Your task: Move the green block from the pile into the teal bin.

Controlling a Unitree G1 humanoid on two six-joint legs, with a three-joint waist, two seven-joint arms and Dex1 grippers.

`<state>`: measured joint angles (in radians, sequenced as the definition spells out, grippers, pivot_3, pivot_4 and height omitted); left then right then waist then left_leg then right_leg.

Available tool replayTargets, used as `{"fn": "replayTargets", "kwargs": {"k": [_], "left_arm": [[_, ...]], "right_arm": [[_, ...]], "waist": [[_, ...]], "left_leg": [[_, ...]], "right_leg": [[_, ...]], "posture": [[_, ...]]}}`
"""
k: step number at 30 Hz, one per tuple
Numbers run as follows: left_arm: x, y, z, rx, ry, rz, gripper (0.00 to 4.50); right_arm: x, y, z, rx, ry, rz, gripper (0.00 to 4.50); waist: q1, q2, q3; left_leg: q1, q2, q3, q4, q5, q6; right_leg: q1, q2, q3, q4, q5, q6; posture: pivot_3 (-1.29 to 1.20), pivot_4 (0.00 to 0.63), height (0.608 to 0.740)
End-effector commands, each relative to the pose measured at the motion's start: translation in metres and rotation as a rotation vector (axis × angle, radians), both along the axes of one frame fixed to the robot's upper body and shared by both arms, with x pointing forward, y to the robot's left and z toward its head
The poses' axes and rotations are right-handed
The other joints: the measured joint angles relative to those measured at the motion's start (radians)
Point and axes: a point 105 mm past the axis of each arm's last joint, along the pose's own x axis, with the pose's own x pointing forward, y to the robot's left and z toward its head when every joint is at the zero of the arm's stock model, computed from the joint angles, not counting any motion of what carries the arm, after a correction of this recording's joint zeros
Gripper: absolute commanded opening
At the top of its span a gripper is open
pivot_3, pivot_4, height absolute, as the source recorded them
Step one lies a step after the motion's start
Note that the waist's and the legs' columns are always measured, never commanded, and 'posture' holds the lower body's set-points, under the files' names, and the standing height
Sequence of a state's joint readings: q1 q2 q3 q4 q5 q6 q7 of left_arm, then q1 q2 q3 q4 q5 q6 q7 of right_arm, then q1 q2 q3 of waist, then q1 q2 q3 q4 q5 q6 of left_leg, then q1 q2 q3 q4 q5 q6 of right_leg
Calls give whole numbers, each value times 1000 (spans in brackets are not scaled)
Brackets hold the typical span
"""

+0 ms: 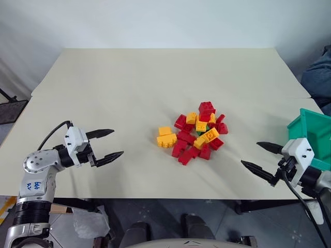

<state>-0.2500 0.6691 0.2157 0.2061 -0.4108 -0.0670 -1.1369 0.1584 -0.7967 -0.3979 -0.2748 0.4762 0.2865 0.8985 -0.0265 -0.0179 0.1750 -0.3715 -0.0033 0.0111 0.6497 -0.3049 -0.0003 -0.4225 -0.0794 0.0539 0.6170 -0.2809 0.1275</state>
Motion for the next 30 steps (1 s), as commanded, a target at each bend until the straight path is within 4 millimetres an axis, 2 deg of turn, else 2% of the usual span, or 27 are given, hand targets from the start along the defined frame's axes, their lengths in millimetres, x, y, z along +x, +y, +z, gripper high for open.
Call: {"fn": "replayTargets", "kwargs": {"k": [1,11,17,18,19,26,30], "left_arm": [[2,-2,11,-19,-45,-7,4463],[9,-2,14,-34,-26,31,4463],[9,-2,14,-31,-8,21,4463],[9,-2,15,-35,-13,16,4500],[9,-2,16,-40,-16,13,4500],[6,-6,20,-53,-44,-29,4500],[4,-8,22,-66,-62,-55,4500]], "right_arm": [[1,3,13,12,-55,7,4500],[5,1,11,14,-28,-40,4500],[3,7,10,15,-7,-20,4500],[1,10,11,28,-16,-6,4127],[-1,12,12,37,-15,3,3961],[-2,29,27,109,-71,47,1578],[-4,52,27,131,-60,110,183]], "waist": [[0,0,0],[0,0,0],[0,0,0],[1,0,0],[1,0,0],[-1,0,0],[0,0,0]], "left_leg": [[0,0,0,0,0,0],[0,0,0,0,0,0],[0,0,0,0,0,0],[0,0,0,0,0,0],[0,0,0,0,0,0],[0,0,0,0,0,0],[0,0,0,0,0,0]], "right_leg": [[0,0,0,0,0,0],[0,0,0,0,0,0],[0,0,0,0,0,0],[0,0,0,0,0,0],[0,0,0,0,0,0],[0,0,0,1,0,0],[0,0,0,0,0,0]], "posture": [[0,150,740],[0,150,740],[0,150,740],[0,150,740],[0,150,740],[0,150,740],[0,150,740]]}}
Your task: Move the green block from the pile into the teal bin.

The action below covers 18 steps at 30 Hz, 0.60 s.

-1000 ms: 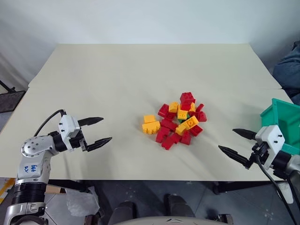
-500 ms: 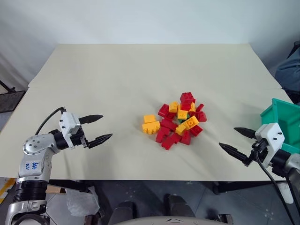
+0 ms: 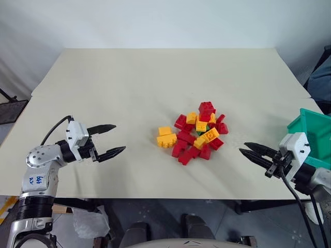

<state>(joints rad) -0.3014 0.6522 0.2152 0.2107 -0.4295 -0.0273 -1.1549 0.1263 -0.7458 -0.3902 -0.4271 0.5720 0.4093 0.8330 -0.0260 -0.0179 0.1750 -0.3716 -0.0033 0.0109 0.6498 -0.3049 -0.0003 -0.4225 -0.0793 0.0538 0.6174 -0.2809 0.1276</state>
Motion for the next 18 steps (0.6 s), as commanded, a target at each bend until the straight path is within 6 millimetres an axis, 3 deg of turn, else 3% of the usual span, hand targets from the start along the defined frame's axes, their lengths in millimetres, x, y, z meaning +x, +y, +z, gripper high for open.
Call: {"fn": "replayTargets", "kwargs": {"k": [1,5,8,18], "left_arm": [[-2,-1,12,-28,-60,-26,4500],[-4,-2,16,-53,-82,-35,4500],[-10,-7,21,-67,-133,-60,4500],[-19,-18,16,-88,-115,-169,4500]], "right_arm": [[-3,25,8,22,-28,71,32],[-1,47,12,55,-33,112,32],[13,73,15,65,-42,148,32],[62,117,10,61,-3,184,32]], "waist": [[-1,0,0],[-1,0,0],[-6,0,0],[-2,0,0]], "left_leg": [[0,0,0,0,0,0],[0,0,0,0,0,0],[0,0,0,1,0,0],[-2,0,-1,0,0,-1]], "right_leg": [[0,0,0,0,0,0],[0,0,0,0,0,0],[0,0,0,0,0,0],[-3,-1,-2,1,0,0]], "posture": [[0,150,740],[0,150,740],[0,150,740],[0,150,740]]}}
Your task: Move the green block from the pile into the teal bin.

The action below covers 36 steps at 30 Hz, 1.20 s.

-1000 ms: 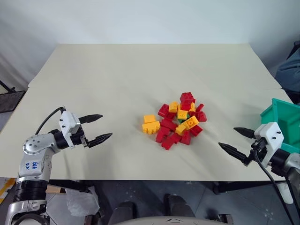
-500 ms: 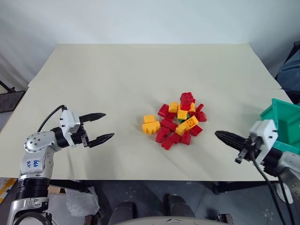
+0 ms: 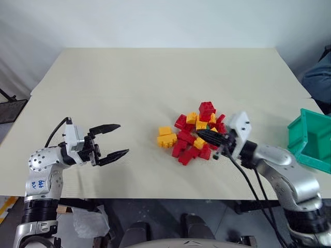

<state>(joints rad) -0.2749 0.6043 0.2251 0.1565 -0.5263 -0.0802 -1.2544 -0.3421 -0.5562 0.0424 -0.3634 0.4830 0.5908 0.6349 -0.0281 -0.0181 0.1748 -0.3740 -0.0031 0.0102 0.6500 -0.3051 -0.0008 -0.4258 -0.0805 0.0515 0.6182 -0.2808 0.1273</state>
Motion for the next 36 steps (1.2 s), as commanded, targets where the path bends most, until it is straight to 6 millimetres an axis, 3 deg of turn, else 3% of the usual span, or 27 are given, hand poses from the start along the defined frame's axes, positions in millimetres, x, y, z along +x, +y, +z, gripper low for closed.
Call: {"fn": "replayTargets", "kwargs": {"k": [1,6,17,24,29,34,36], "left_arm": [[-1,-3,7,-5,-37,-21,4500],[3,-6,8,-2,-53,-22,4500],[2,-6,7,0,-60,-3,4500],[2,-7,6,-3,-60,1,4500],[2,-10,6,-8,-58,-2,4500],[2,-12,6,-12,-59,-11,4500],[2,-12,6,-13,-60,-17,4500]], "right_arm": [[8,7,-4,-21,4,14,32],[42,12,-20,-60,6,-21,32],[92,-13,-10,-55,-76,-176,32],[98,-38,-9,-62,-104,-284,32],[82,-37,-1,-37,-117,-236,32],[79,-53,-5,-63,-113,-280,32],[72,-49,10,-47,-137,-259,32]], "waist": [[0,0,0],[-1,0,0],[-4,0,0],[-3,0,0],[-3,0,0],[-3,0,0],[-2,0,0]], "left_leg": [[0,0,0,0,0,0],[-1,0,0,1,0,0],[-2,1,0,0,0,0],[-3,1,0,0,-1,0],[-3,1,0,-1,-1,0],[-3,1,1,0,-1,0],[-3,1,0,0,-1,0]], "right_leg": [[0,0,-1,0,0,0],[-1,-1,-4,0,0,0],[-2,-1,-7,3,0,0],[-2,-1,-8,3,0,0],[-2,-1,-9,2,0,0],[-2,-1,-9,2,0,0],[-2,-1,-9,2,0,0]], "posture": [[0,150,740],[0,150,740],[0,150,740],[0,150,740],[0,150,740],[0,150,740],[0,150,740]]}}
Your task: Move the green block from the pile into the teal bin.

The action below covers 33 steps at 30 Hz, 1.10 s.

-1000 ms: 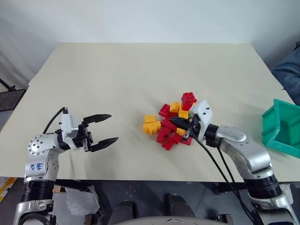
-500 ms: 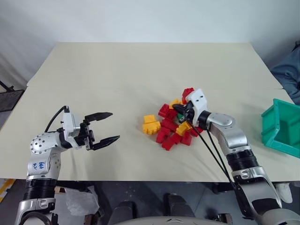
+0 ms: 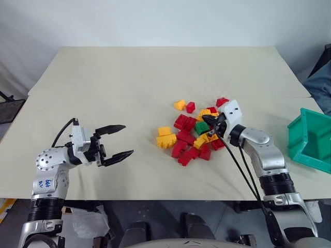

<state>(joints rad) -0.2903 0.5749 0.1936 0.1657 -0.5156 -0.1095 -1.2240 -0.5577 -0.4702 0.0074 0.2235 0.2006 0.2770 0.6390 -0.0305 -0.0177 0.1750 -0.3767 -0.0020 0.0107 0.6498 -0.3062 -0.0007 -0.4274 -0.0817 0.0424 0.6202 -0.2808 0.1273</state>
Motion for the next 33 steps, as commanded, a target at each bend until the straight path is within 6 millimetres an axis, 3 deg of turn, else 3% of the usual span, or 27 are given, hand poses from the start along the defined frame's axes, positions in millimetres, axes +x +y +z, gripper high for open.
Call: {"fn": "replayTargets", "kwargs": {"k": [1,3,6,17,23,33], "left_arm": [[-3,-2,8,4,-44,-17,4500],[-2,-2,9,4,-45,-18,4500],[-2,-2,8,6,-42,-24,4500],[2,-5,7,7,-52,-47,4500],[3,-3,8,7,-60,-42,4500],[0,-2,8,-3,-66,-25,4500]], "right_arm": [[-11,3,39,29,-93,26,32],[-18,9,47,9,-85,58,32],[-29,17,43,-110,0,122,614],[-34,21,22,-327,205,118,4372],[-28,31,23,-300,273,93,4441],[-13,22,17,-349,303,22,4441]], "waist": [[0,1,0],[-2,1,1],[2,1,1],[2,1,1],[0,1,1],[2,1,1]], "left_leg": [[0,0,0,0,0,0],[0,0,0,0,0,0],[0,1,0,0,0,0],[-1,0,-1,0,0,0],[-2,0,-1,0,0,0],[-9,-2,-2,1,-1,2]], "right_leg": [[0,0,0,0,0,0],[0,0,0,0,0,0],[0,0,0,0,0,0],[0,-1,-2,-6,0,-1],[-1,-3,-5,-7,0,-1],[-5,-7,-12,-6,0,0]], "posture": [[0,150,740],[0,150,740],[0,150,740],[0,150,740],[0,150,740],[0,150,740]]}}
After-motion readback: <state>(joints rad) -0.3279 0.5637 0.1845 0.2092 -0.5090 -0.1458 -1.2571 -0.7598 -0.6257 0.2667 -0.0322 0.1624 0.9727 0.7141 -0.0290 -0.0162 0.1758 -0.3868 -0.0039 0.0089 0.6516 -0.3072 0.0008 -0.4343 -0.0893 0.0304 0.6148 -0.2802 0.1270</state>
